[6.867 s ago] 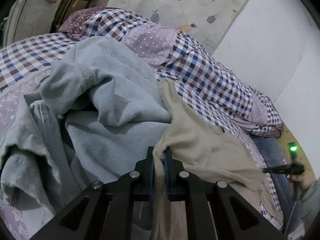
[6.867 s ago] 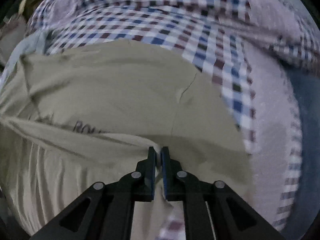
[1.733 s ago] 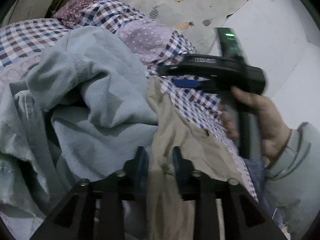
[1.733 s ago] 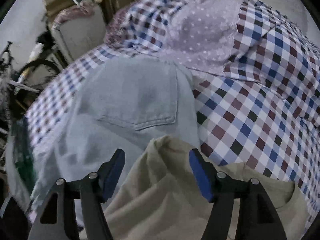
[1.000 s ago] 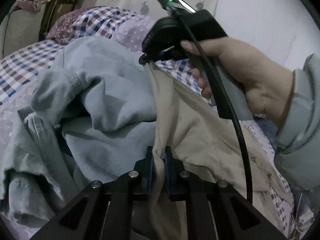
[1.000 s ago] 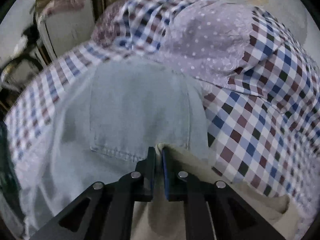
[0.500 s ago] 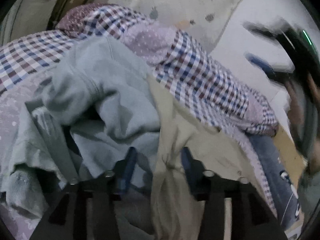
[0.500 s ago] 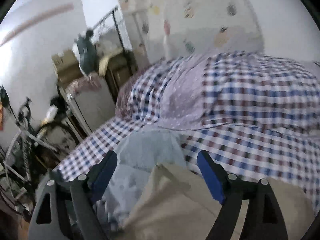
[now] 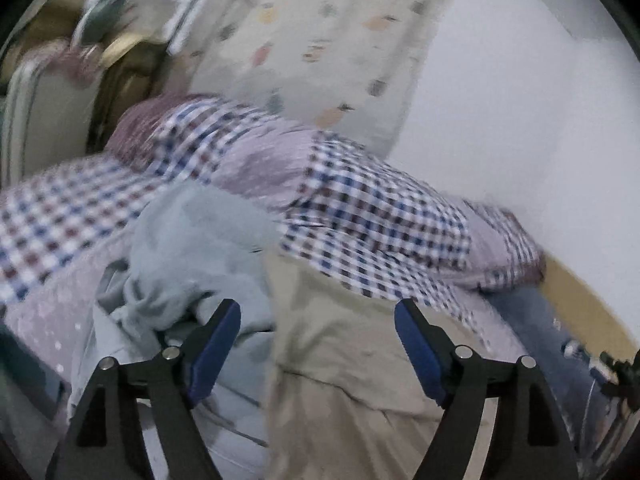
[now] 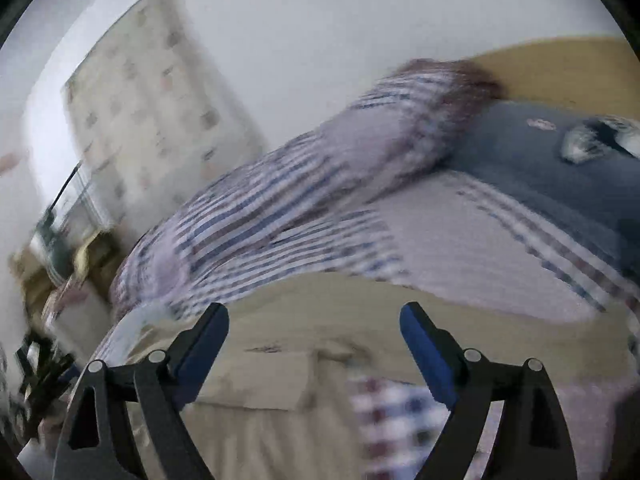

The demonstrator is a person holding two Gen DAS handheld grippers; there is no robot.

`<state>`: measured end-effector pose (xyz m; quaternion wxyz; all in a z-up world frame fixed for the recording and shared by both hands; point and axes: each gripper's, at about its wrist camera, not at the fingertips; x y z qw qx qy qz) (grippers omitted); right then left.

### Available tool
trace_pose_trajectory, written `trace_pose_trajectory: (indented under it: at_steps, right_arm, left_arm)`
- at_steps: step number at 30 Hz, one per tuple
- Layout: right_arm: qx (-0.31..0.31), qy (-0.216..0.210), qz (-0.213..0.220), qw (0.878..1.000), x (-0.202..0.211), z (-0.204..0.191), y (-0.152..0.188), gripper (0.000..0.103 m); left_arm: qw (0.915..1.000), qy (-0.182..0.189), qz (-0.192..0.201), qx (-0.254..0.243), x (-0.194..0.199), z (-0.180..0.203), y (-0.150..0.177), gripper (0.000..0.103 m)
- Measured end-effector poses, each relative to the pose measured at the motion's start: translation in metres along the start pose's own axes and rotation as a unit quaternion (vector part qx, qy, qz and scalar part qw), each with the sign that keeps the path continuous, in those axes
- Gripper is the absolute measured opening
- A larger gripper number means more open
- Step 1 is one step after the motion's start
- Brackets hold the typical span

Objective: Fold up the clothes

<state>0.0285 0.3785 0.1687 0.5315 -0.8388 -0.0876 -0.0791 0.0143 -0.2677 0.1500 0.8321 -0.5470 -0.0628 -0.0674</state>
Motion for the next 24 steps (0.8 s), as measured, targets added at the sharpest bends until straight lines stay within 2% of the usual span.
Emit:
trace_pose_trajectory:
  at_steps: [3,6,8,10,13,17,24]
  right_arm:
    - [-0.043,0.065,0.047,0.996,0.030,0.067,0.004,0.091]
    - [-0.095,0.124,0.088,0.984,0.056,0.124,0.002,0.091]
    - [-0.142,0.128,0.090,0.977,0.063,0.152,-0.001,0.091]
    - [-0.152,0.145,0.096,0.973,0.073,0.170,-0.008,0.091]
    - [-0.154,0.179,0.104,0.966,0.087,0.194,-0.016,0.091]
    - [-0.167,0.203,0.118,0.958,0.114,0.228,-0.026,0.091]
    - [-0.186,0.241,0.156,0.940,0.164,0.283,-0.042,0.091]
  left_arm:
    - [0.9983,0.028,-0.013,-0.051,0.008,0.055,0.014,0.085]
    - [0.9947,0.061,-0.029,-0.078,0.011,0.121,0.030,0.085]
    - [0.9903,0.094,-0.043,-0.092,0.009,0.173,0.044,0.085]
    - [0.9810,0.136,-0.066,-0.121,0.002,0.239,0.065,0.085]
    - [0.9637,0.188,-0.093,-0.165,-0.006,0.329,0.100,0.085]
    - [0.9351,0.256,-0.123,-0.212,-0.004,0.436,0.158,0.085]
    - [0.8720,0.360,-0.158,-0.291,0.012,0.608,0.263,0.085]
Point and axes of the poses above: each gripper's, at about its wrist camera, not at the fingertips, and x roughly against the way its jaws point, z to its right, y to its underside, and after that the axes turned 12 degrees about z, right-handed
